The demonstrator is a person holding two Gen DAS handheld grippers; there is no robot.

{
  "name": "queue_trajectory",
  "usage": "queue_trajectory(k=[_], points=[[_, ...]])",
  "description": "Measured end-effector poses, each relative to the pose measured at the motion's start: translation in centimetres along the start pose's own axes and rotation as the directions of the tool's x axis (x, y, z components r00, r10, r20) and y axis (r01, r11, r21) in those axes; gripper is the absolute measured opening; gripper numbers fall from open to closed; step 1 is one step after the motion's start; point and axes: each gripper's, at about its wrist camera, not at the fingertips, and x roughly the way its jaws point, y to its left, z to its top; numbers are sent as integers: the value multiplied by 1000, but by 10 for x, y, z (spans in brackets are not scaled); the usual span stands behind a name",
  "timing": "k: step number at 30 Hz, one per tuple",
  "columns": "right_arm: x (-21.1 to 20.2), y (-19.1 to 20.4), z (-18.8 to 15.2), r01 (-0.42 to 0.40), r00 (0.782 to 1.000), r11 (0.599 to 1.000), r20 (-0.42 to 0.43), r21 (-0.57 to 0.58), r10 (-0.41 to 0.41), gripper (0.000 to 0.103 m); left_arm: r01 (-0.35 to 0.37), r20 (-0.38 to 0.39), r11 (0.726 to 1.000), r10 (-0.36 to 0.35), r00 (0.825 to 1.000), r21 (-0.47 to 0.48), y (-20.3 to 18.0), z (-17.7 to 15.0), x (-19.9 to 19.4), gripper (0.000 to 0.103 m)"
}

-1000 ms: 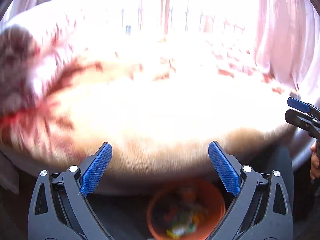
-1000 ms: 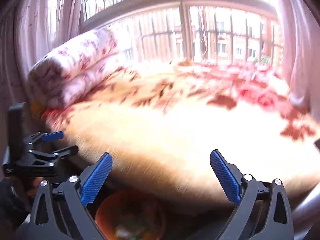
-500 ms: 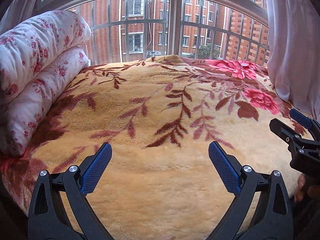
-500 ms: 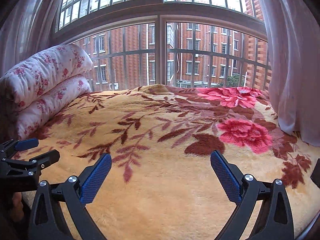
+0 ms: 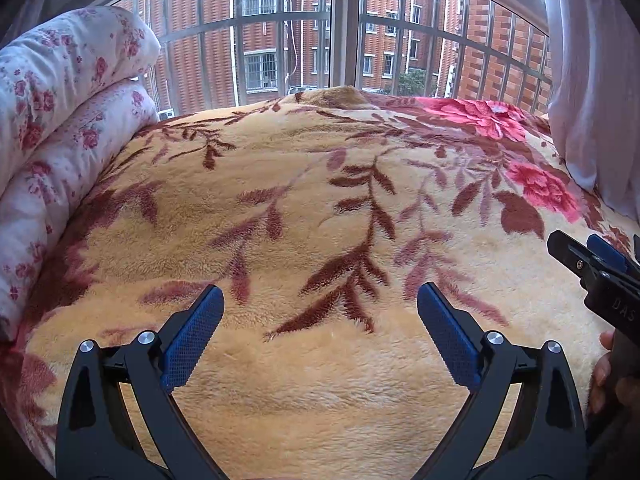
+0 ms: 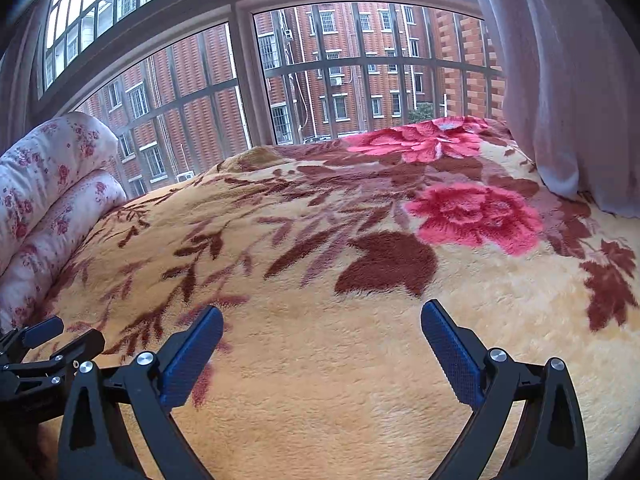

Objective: Collect trash

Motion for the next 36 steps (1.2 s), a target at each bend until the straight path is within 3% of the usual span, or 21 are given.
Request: queue_trajectory(k=[14,36], points=[[5,13,-15,3,1000,997,-6,-79,-3,98,-41,1,997,41,999,-66,9,-5,7,95],[6,12,-19,14,1000,997,5,-70,-13,98,-41,-46,994,36,998,-103,17,-11,16,95]])
